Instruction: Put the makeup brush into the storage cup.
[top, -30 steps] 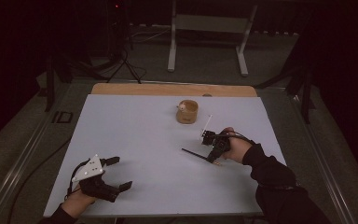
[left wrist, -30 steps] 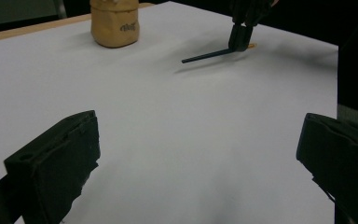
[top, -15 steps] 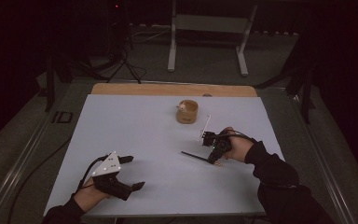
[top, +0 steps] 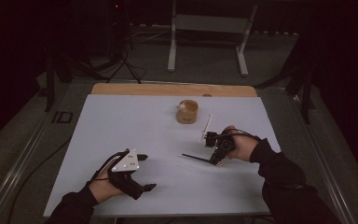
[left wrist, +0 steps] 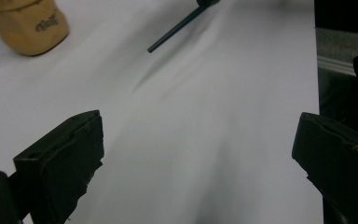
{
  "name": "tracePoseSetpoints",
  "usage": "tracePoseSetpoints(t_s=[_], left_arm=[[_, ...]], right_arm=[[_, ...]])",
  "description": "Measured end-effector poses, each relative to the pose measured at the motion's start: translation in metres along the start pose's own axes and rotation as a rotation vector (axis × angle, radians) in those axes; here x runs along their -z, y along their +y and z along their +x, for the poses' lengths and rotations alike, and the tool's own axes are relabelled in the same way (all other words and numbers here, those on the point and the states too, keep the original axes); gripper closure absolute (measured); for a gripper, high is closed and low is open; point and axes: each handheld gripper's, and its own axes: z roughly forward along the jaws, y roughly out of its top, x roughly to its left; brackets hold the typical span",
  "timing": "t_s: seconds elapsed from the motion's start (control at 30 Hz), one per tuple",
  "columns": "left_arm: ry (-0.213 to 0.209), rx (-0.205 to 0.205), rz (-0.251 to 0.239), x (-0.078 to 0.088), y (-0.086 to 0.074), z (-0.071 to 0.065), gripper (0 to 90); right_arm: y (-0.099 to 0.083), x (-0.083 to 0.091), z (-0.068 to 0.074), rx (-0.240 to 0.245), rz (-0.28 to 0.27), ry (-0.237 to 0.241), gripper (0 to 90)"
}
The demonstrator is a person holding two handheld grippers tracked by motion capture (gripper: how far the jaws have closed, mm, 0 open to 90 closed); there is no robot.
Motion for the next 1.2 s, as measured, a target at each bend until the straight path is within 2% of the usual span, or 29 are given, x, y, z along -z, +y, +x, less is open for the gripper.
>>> tracePoseSetpoints(t_s=[0.07,0.1,0.27,0.4,0.53,0.77,0.87,0.97,1.03,1.2], left_arm=[[0.002,-0.008,0.0,-0.001,0.002,0.0,3.1],[0.001,-0.023,0.015,-0.005,0.006,0.0,3.1],[-0.004,-0.042,0.017,-0.012,0.014,0.003,3.1],[-0.006,-0.066,0.032,-0.018,0.021,0.004,3.2],[-0.011,-0.09,0.049,-0.026,0.028,0.006,3.4],[0.019,-0.16,0.064,-0.038,0.035,0.005,6.7],[0.035,-0.201,0.081,-0.043,0.037,0.005,9.0],[0.033,-0.237,0.127,-0.049,0.041,0.005,12.5],[0.01,-0.234,0.138,-0.054,0.043,0.005,16.2],[0.025,-0.264,0.169,-0.066,0.05,0.001,20.2]], right_arm=[[0.0,0.001,0.001,0.006,-0.001,0.004,83.8],[0.0,0.002,0.002,0.014,0.0,-0.001,83.8],[0.001,0.006,0.011,0.071,-0.031,0.005,83.8],[0.003,0.005,0.015,0.109,-0.033,0.0,83.8],[0.005,0.004,0.017,0.116,-0.03,-0.003,83.8],[0.008,0.004,0.02,0.13,-0.02,0.015,83.8],[0.009,0.002,0.021,0.13,-0.015,0.025,83.8],[0.01,0.002,0.022,0.133,-0.006,0.029,83.7],[0.012,0.001,0.023,0.137,-0.001,0.03,83.8],[0.014,0.003,0.024,0.143,0.0,0.036,83.7]])
